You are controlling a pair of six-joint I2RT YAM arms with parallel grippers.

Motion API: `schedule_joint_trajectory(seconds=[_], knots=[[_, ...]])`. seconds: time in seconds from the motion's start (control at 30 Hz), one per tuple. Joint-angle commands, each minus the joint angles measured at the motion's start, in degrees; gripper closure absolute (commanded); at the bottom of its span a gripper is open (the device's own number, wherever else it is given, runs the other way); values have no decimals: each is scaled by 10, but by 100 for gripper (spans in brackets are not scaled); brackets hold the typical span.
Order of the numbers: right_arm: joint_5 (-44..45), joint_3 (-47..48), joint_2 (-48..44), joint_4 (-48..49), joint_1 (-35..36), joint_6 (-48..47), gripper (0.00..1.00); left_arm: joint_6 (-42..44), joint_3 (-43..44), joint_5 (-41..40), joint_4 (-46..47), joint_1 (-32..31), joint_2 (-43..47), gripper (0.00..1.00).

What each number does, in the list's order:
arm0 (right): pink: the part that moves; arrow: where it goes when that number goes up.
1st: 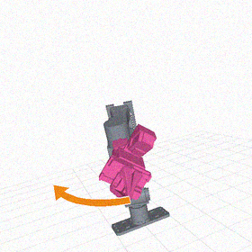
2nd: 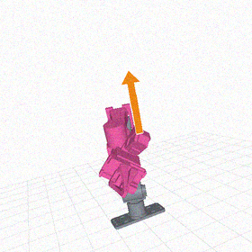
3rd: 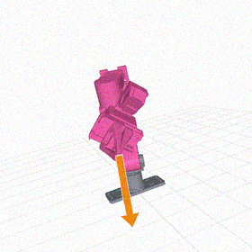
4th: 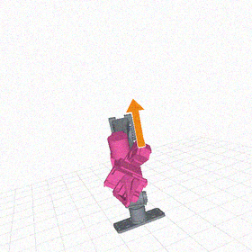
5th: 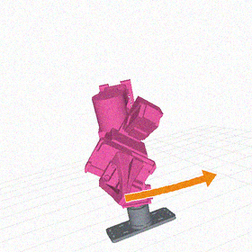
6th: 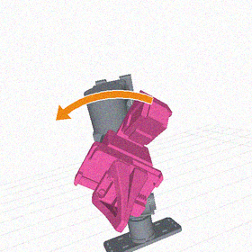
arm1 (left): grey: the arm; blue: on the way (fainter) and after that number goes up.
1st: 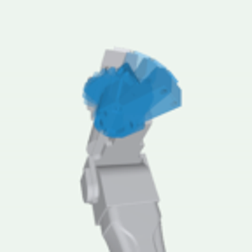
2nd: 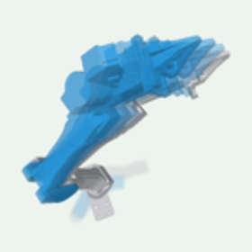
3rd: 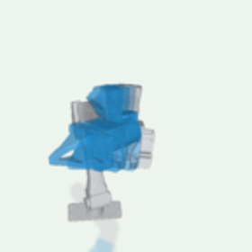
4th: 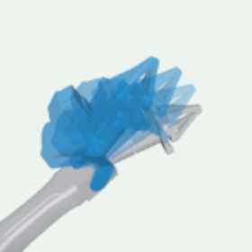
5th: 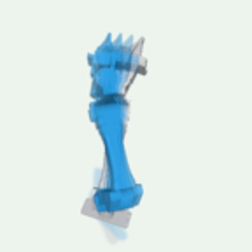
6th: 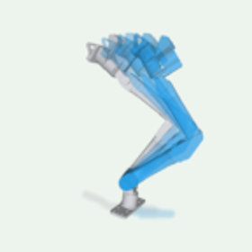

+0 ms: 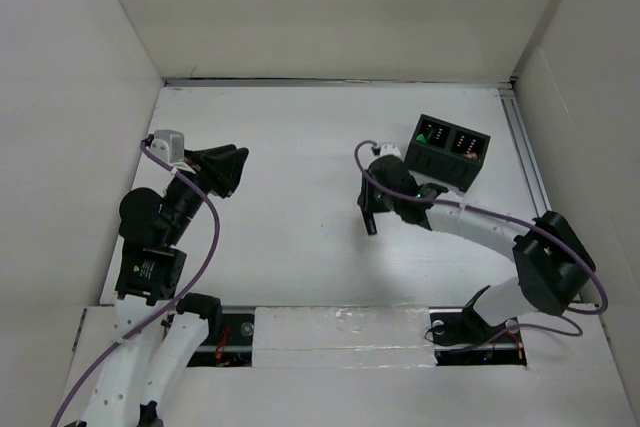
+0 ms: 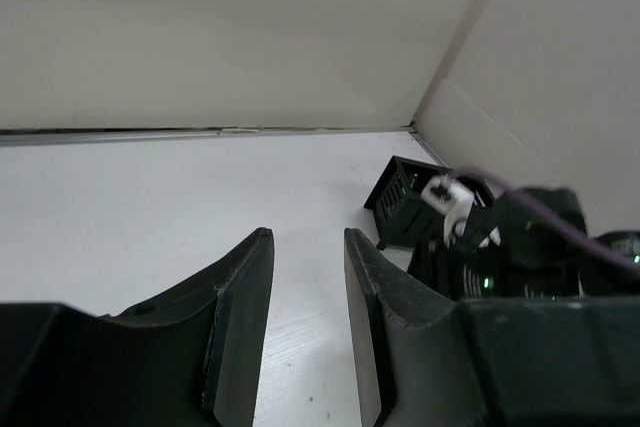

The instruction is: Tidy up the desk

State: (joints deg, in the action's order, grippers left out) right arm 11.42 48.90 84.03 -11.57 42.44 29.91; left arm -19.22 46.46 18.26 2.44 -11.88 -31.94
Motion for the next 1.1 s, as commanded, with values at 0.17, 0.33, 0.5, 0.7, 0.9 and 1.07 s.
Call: schedule_joint_trajectory(seconds=[0.17, 0.33, 0.5, 0.7, 0.9, 1.07], knots=[[41, 163, 18, 154, -146, -47, 93, 1, -1, 7, 31, -1, -3, 69], [125, 194, 33, 190, -229, -51, 92, 2, -1, 9, 30, -1, -3, 69], [183, 216, 59, 202, -272, -70, 91, 3, 0, 10, 28, -1, -4, 69], [243, 215, 88, 255, -297, -102, 91, 4, 0, 10, 29, -1, -1, 69], [289, 194, 95, 284, -302, -130, 90, 5, 0, 8, 28, -1, -4, 69], [300, 172, 97, 297, -297, -135, 83, 4, 0, 5, 27, -1, -8, 69]])
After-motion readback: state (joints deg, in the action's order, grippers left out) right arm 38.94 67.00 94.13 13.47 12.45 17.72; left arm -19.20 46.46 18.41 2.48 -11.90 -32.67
